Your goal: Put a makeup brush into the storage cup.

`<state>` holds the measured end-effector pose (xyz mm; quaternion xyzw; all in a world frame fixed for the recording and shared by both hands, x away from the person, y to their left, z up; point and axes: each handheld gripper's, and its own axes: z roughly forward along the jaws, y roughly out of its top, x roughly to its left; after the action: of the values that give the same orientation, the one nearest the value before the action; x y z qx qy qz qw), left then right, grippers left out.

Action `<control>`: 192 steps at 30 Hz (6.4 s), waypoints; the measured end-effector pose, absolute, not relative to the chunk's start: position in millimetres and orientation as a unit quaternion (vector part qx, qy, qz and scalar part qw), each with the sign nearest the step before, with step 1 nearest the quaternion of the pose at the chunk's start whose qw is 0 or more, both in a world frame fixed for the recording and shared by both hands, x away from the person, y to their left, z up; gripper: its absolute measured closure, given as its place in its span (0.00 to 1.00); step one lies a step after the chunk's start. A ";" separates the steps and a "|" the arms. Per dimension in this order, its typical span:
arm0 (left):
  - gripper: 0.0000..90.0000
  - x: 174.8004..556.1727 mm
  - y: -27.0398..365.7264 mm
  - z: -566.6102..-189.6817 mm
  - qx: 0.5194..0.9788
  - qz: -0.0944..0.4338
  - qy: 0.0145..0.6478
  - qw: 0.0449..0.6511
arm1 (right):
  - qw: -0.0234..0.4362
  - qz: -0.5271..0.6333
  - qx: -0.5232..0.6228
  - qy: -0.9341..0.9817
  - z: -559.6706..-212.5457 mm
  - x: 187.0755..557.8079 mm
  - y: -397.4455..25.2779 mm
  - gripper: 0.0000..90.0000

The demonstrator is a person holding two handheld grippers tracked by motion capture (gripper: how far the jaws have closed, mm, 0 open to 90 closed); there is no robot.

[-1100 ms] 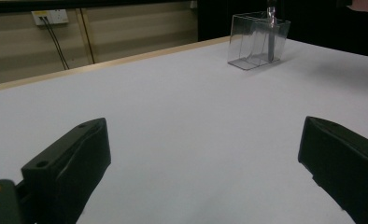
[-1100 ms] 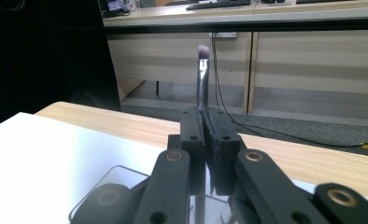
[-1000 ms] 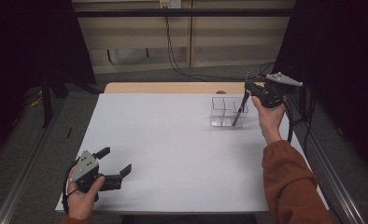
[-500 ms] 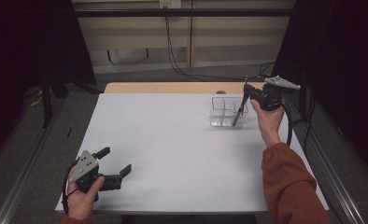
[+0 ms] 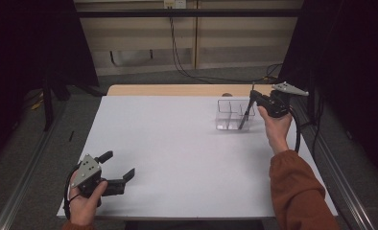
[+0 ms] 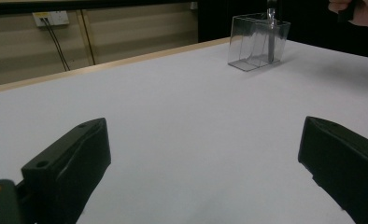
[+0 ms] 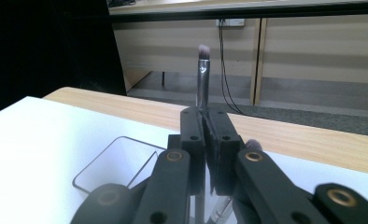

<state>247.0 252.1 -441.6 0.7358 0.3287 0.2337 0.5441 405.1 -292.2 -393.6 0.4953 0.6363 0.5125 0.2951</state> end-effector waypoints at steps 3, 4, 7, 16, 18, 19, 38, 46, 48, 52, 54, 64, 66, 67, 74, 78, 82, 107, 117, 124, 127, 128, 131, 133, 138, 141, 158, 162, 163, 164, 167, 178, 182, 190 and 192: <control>0.03 247.0 252.3 -441.6 0.737 0.234 0.328 0.543 | 0.294 0.512 0.497 0.636 -395.8 404.7 -292.2 0.96; 0.03 247.0 252.4 -441.7 0.736 0.234 0.329 0.544 | 0.294 0.511 0.496 0.638 -396.7 404.6 -292.7 0.96; 0.03 246.9 252.4 -441.6 0.736 0.234 0.329 0.544 | 0.294 0.509 0.498 0.638 -399.2 404.0 -294.0 0.96; 0.03 247.1 252.3 -441.8 0.736 0.234 0.328 0.543 | 0.295 0.502 0.501 0.640 -403.3 404.9 -296.1 0.96; 0.03 246.9 252.3 -441.8 0.736 0.234 0.329 0.544 | 0.295 0.503 0.501 0.640 -404.3 405.2 -296.0 0.95; 0.03 246.9 252.4 -441.8 0.736 0.234 0.329 0.544 | 0.294 0.503 0.500 0.640 -404.6 405.4 -296.0 0.95; 0.03 247.4 252.1 -442.3 0.736 0.232 0.330 0.543 | 0.278 0.505 0.505 0.642 -411.1 405.1 -302.2 0.92; 0.03 247.3 252.0 -442.2 0.736 0.232 0.330 0.544 | 0.276 0.507 0.504 0.642 -412.8 403.3 -301.6 0.81; 0.03 247.2 252.0 -442.2 0.736 0.232 0.330 0.544 | 0.274 0.509 0.501 0.644 -413.2 401.7 -300.6 0.75; 0.03 247.4 252.1 -442.3 0.736 0.232 0.331 0.543 | 0.277 0.510 0.494 0.648 -414.5 399.2 -298.2 0.62; 0.03 247.7 252.1 -442.3 0.736 0.232 0.331 0.543 | 0.283 0.508 0.496 0.645 -415.0 398.7 -297.6 0.54; 0.03 251.0 249.1 -442.8 0.738 0.229 0.332 0.541 | 0.274 0.521 0.505 0.632 -416.7 395.7 -302.7 0.09; 0.03 251.7 249.0 -443.2 0.738 0.228 0.333 0.541 | 0.270 0.523 0.504 0.632 -417.7 394.0 -303.8 0.06; 0.03 252.1 249.0 -443.3 0.737 0.228 0.333 0.542 | 0.268 0.524 0.501 0.635 -418.1 392.8 -303.7 0.04; 0.03 251.2 249.8 -443.1 0.737 0.229 0.333 0.541 | 0.270 0.521 0.509 0.630 -417.2 389.8 -302.1 0.03; 0.03 250.6 250.5 -442.8 0.737 0.229 0.332 0.542 | 0.283 0.503 0.514 0.634 -417.9 388.4 -300.8 0.03; 0.03 248.5 252.2 -442.4 0.737 0.231 0.331 0.543 | 0.299 0.493 0.518 0.632 -418.5 386.3 -300.4 0.02; 0.03 247.8 252.7 -442.0 0.735 0.234 0.330 0.544 | 0.320 0.511 0.498 0.623 -420.4 351.2 -306.0 0.00; 0.03 247.0 253.0 -441.5 0.734 0.235 0.331 0.544 | 0.315 0.518 0.490 0.627 -421.5 333.5 -304.1 0.00; 0.03 246.9 252.7 -441.3 0.735 0.235 0.330 0.544 | 0.311 0.519 0.486 0.630 -422.9 320.4 -305.2 0.00; 0.03 246.6 253.0 -441.1 0.734 0.236 0.330 0.544 | 0.306 0.518 0.486 0.634 -423.9 316.7 -304.3 0.00; 0.03 246.7 253.1 -441.1 0.734 0.235 0.330 0.545 | 0.306 0.519 0.486 0.633 -424.7 314.8 -303.3 0.00; 0.03 246.7 252.8 -441.4 0.734 0.234 0.330 0.545 | 0.300 0.522 0.483 0.635 -426.5 310.5 -301.9 0.00; 0.03 246.3 252.7 -441.0 0.734 0.235 0.330 0.545 | 0.300 0.522 0.481 0.638 -426.8 307.9 -300.6 0.00; 0.03 246.2 253.0 -441.0 0.734 0.235 0.331 0.545 | 0.298 0.528 0.479 0.635 -427.7 298.8 -298.7 0.00; 0.03 246.1 253.0 -440.9 0.734 0.236 0.331 0.545 | 0.298 0.523 0.476 0.641 -430.3 292.9 -298.6 0.00; 0.03 246.5 253.8 -440.6 0.729 0.236 0.333 0.549 | 0.301 0.518 0.473 0.646 -442.3 263.7 -299.3 0.00; 0.03 246.3 254.9 -440.7 0.730 0.237 0.334 0.547 | 0.299 0.519 0.473 0.646 -444.3 257.4 -299.2 0.00; 0.03 246.2 254.9 -440.8 0.730 0.237 0.333 0.547 | 0.296 0.521 0.474 0.645 -444.2 255.8 -299.9 0.00; 0.03 246.2 254.8 -440.9 0.730 0.238 0.333 0.547 | 0.298 0.522 0.473 0.644 -444.2 253.8 -301.2 0.00; 0.03 246.6 254.3 -441.4 0.730 0.236 0.335 0.548 | 0.297 0.523 0.477 0.641 -445.6 247.8 -303.4 0.00; 0.03 244.7 253.8 -440.2 0.729 0.236 0.333 0.550 | 0.302 0.527 0.480 0.633 -450.8 231.1 -310.1 0.00; 0.03 244.0 253.6 -440.4 0.730 0.235 0.332 0.549 | 0.303 0.526 0.480 0.634 -452.4 226.0 -312.6 0.00; 0.03 243.2 253.3 -439.9 0.730 0.234 0.329 0.552 | 0.301 0.521 0.476 0.641 -454.8 218.2 -311.6 0.00; 0.03 243.4 253.0 -440.0 0.731 0.234 0.329 0.551 | 0.300 0.521 0.476 0.641 -455.1 218.4 -312.4 0.00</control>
<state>243.4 253.0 -440.0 0.7306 0.3294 0.2338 0.5505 218.4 -312.4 -455.1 0.4763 0.6413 0.5214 0.2999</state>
